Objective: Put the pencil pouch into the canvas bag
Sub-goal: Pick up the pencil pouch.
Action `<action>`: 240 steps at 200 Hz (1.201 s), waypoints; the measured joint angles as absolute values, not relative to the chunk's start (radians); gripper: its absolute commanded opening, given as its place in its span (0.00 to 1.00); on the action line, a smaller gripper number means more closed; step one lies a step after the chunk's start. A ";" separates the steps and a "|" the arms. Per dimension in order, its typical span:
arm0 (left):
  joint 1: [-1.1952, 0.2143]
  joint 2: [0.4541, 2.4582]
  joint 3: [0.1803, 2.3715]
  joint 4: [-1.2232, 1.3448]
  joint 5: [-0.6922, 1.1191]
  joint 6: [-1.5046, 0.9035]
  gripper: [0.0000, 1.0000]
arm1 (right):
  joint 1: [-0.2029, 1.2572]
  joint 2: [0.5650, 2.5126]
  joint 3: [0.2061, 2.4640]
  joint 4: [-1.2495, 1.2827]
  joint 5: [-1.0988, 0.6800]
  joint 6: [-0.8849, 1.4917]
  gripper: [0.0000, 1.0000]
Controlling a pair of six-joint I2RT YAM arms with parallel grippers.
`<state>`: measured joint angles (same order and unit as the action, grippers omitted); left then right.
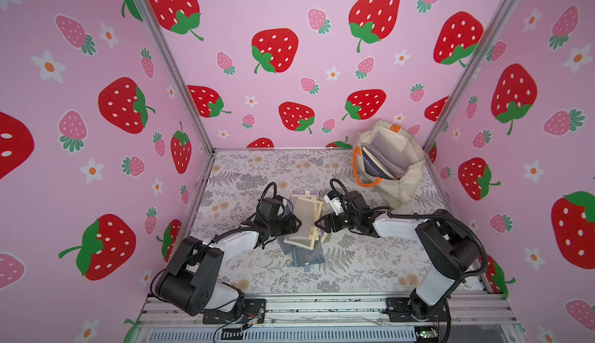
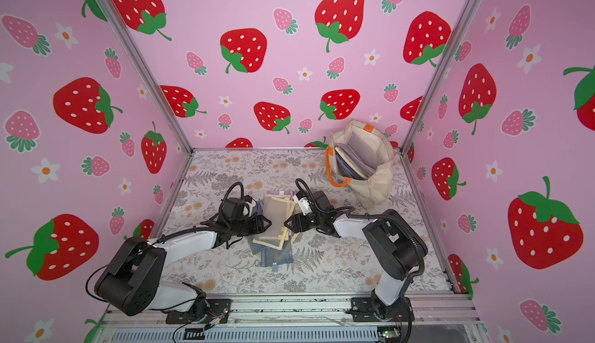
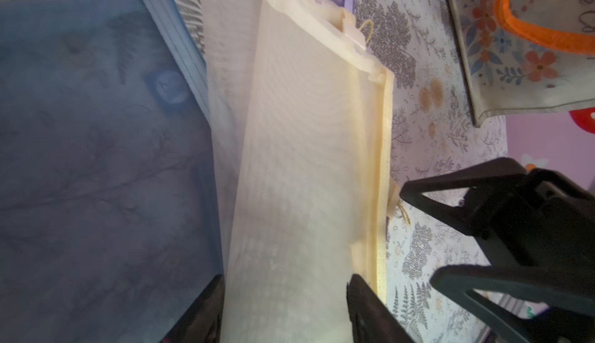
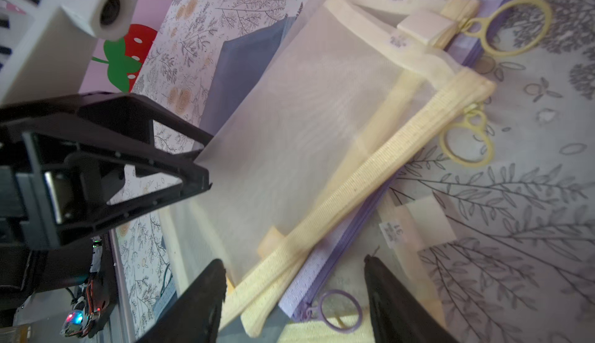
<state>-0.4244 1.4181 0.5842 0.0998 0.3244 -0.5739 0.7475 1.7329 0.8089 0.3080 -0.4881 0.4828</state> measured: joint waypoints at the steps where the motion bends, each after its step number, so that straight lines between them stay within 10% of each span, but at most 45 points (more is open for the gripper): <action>1: -0.426 1.417 0.584 0.100 0.324 -0.574 0.60 | 0.748 1.734 0.809 0.310 -0.489 0.484 0.69; 126: -0.535 1.453 0.581 0.181 0.327 -0.650 0.43 | 0.748 1.774 0.798 0.424 -0.515 0.550 0.68; 193: -0.552 1.497 0.581 0.233 0.342 -0.682 0.00 | 0.746 1.762 0.757 0.447 -0.523 0.561 0.68; 240: -0.556 1.393 0.581 0.223 0.353 -0.676 0.00 | 0.700 1.631 0.683 0.472 -0.561 0.604 0.74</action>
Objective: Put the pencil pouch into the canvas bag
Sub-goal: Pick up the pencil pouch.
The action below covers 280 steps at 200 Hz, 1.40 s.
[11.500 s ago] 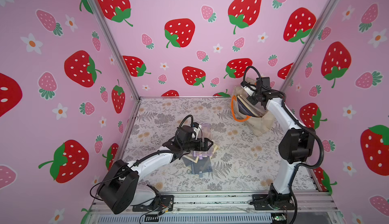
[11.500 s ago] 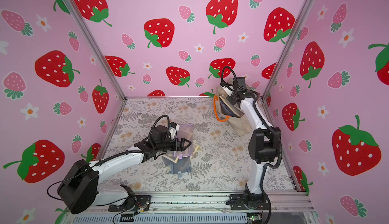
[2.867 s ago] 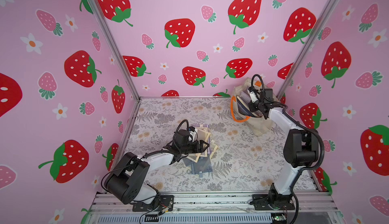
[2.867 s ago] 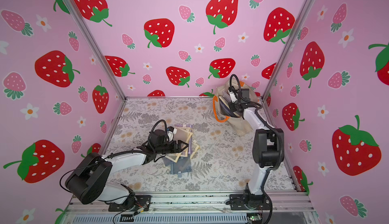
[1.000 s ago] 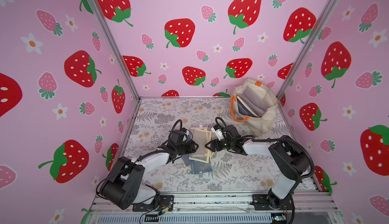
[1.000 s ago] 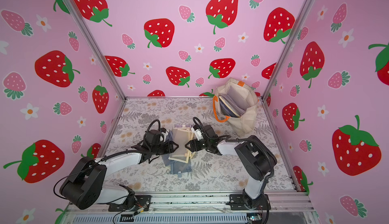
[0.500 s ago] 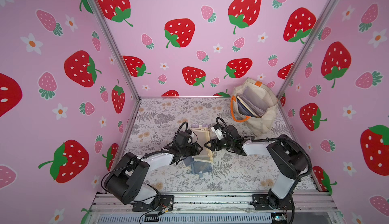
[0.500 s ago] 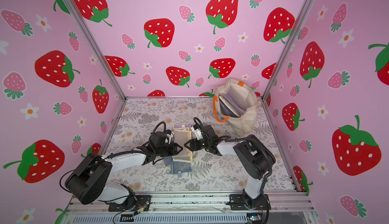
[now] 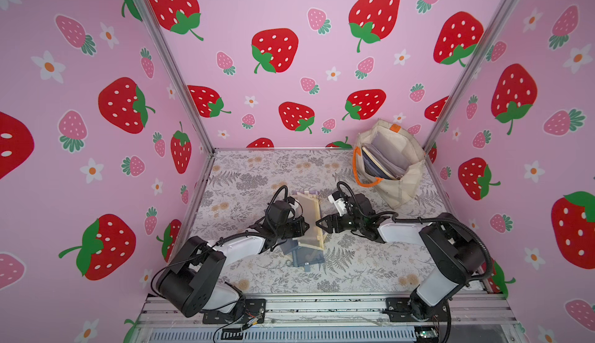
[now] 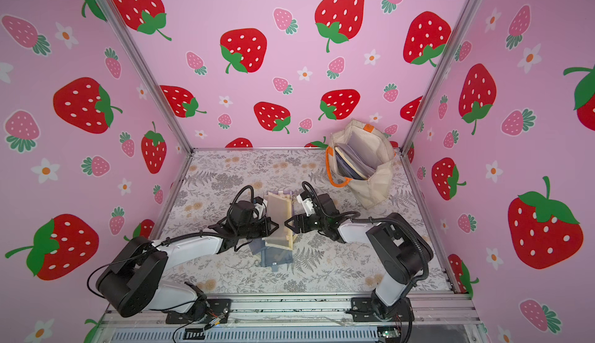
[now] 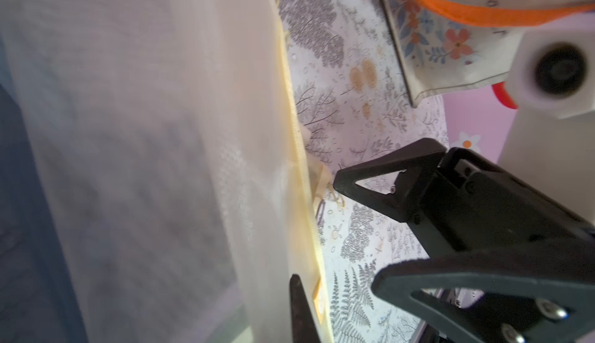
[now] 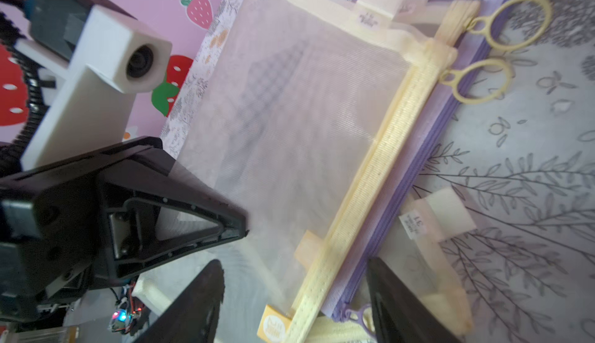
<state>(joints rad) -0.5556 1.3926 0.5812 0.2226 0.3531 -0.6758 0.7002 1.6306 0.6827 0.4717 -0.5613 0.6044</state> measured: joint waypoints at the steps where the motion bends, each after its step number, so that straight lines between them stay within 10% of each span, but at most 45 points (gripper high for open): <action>1: -0.556 1.390 0.581 0.222 0.353 -0.675 0.00 | 0.699 1.628 0.682 0.472 -0.562 0.606 0.74; 280: -0.764 0.989 0.621 0.239 0.354 -0.490 0.00 | 0.623 1.207 0.618 0.509 -0.712 0.771 0.83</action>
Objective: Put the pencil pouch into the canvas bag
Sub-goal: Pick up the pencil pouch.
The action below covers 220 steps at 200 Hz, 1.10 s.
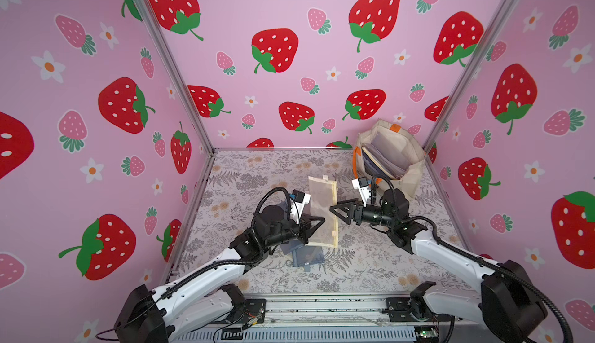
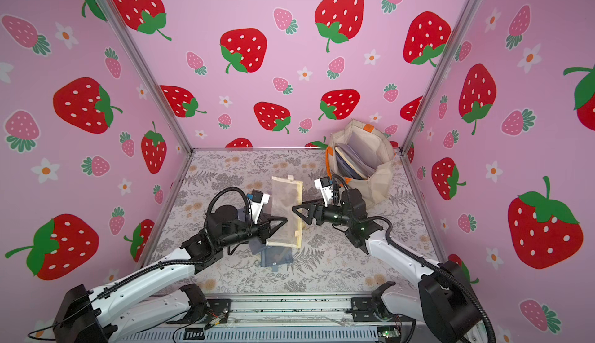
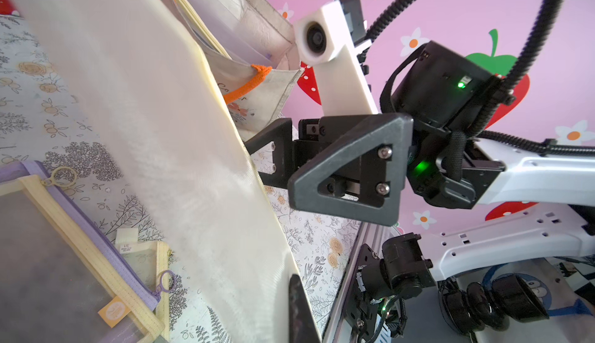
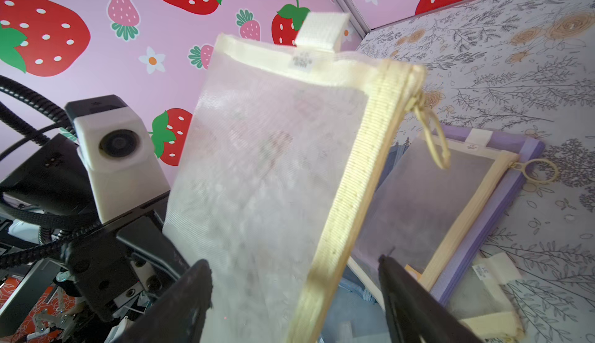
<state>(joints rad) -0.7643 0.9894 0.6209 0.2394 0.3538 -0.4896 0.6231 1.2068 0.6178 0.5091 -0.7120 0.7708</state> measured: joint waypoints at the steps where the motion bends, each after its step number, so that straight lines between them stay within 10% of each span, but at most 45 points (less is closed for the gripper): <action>1: -0.765 0.988 0.621 0.241 0.355 -0.490 0.00 | 0.623 1.207 0.618 0.510 -0.712 0.772 0.83; 168: -0.771 0.975 0.578 0.365 0.385 -0.503 0.00 | 0.655 1.285 0.618 0.815 -0.795 0.934 0.69; 220: -0.771 0.975 0.562 0.378 0.366 -0.506 0.00 | 0.655 1.283 0.619 0.821 -0.797 0.944 0.24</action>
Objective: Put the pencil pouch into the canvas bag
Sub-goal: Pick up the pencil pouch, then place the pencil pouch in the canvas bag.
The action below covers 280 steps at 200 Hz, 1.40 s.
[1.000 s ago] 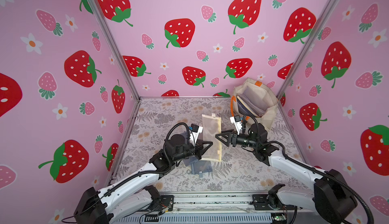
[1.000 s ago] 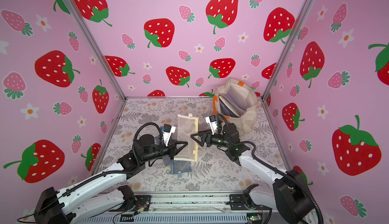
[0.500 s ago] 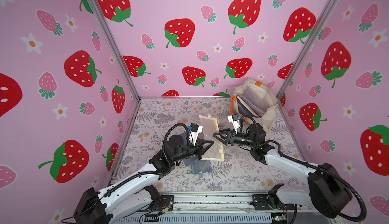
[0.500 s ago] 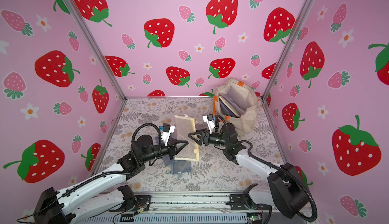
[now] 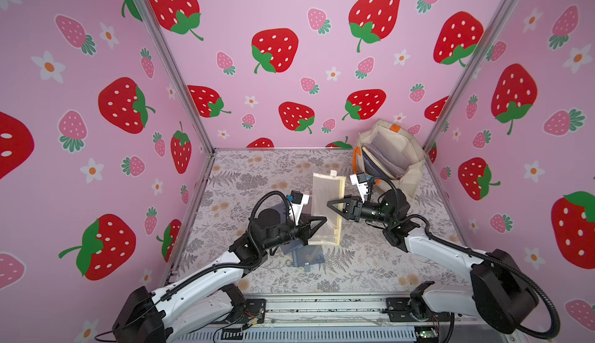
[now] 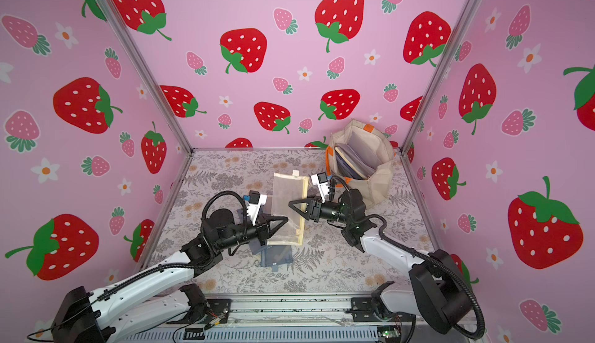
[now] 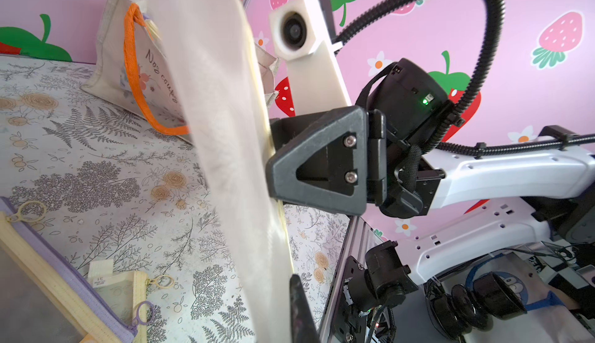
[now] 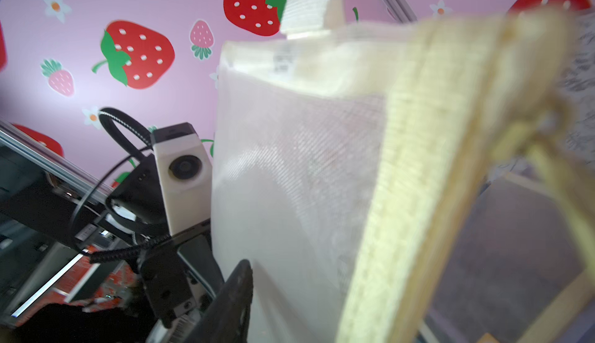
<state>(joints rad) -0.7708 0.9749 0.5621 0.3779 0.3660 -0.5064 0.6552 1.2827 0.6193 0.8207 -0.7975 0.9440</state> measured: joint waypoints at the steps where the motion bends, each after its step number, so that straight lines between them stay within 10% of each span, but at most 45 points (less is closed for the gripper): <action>1: -0.771 0.975 0.562 0.378 0.366 -0.507 0.00 | 0.655 1.282 0.619 0.820 -0.797 0.941 0.24; 28: -0.771 0.975 0.552 0.378 0.347 -0.511 0.04 | 0.657 1.274 0.620 0.794 -0.795 0.919 0.09; 107: -0.767 1.018 0.562 0.236 0.187 -0.498 0.77 | 0.617 1.129 0.813 0.263 -0.727 0.609 0.00; 198: -0.740 1.125 0.607 0.042 0.076 -0.491 0.83 | 0.493 1.469 1.685 -0.621 -0.162 -0.048 0.00; 280: -0.675 1.001 0.476 0.155 0.190 -0.498 0.86 | 0.419 1.877 2.128 -0.794 0.285 -0.461 0.00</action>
